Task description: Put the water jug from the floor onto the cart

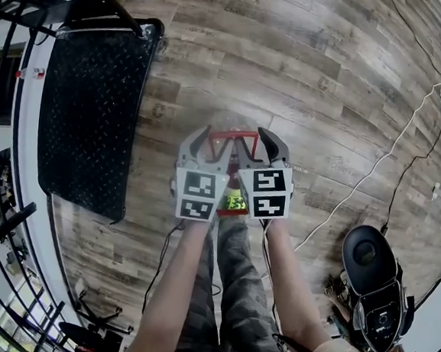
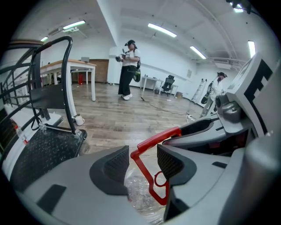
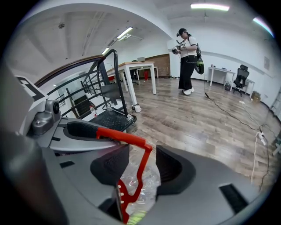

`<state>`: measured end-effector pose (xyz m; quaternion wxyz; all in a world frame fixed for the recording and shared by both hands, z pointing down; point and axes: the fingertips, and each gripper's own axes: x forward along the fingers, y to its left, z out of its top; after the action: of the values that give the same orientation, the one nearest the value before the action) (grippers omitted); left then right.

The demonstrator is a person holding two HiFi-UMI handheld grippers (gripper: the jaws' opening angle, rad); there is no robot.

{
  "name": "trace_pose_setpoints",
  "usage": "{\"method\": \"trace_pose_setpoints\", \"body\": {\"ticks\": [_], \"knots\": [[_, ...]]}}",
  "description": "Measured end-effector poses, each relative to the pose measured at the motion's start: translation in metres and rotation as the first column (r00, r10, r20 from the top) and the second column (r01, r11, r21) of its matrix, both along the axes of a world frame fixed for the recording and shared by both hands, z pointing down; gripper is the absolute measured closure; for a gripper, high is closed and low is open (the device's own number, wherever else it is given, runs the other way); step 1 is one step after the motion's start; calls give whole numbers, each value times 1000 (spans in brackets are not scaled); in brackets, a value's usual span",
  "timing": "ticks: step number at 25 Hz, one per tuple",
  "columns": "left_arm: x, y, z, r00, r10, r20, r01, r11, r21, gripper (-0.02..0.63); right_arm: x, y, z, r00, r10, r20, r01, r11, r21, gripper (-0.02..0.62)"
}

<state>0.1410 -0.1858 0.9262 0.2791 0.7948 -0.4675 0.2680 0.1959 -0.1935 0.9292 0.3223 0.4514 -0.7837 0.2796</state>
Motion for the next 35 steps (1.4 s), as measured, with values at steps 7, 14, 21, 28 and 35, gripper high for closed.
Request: {"method": "trace_pose_setpoints", "body": {"ticks": [7,14,21,28,35], "knots": [[-1,0,4,1000,-15,-21,15,1000,8,433,-5,1,0,1000,-12,5,12,999,33,532],[-4,7,-8,999,29,44,-30,999,42,482,-5,7,-11,994,51,92,-53,999,12,568],[-14,30,-31,996,23,87,-32,993,112,525,-13,22,-40,996,-5,86,-4,995,102,572],[-13,18,-56,993,44,113,-61,986,155,526,-13,10,-69,995,8,98,-22,990,140,574],[-27,-3,-123,993,43,114,-64,979,195,526,-28,-10,-136,994,-4,113,-15,985,170,574]]}}
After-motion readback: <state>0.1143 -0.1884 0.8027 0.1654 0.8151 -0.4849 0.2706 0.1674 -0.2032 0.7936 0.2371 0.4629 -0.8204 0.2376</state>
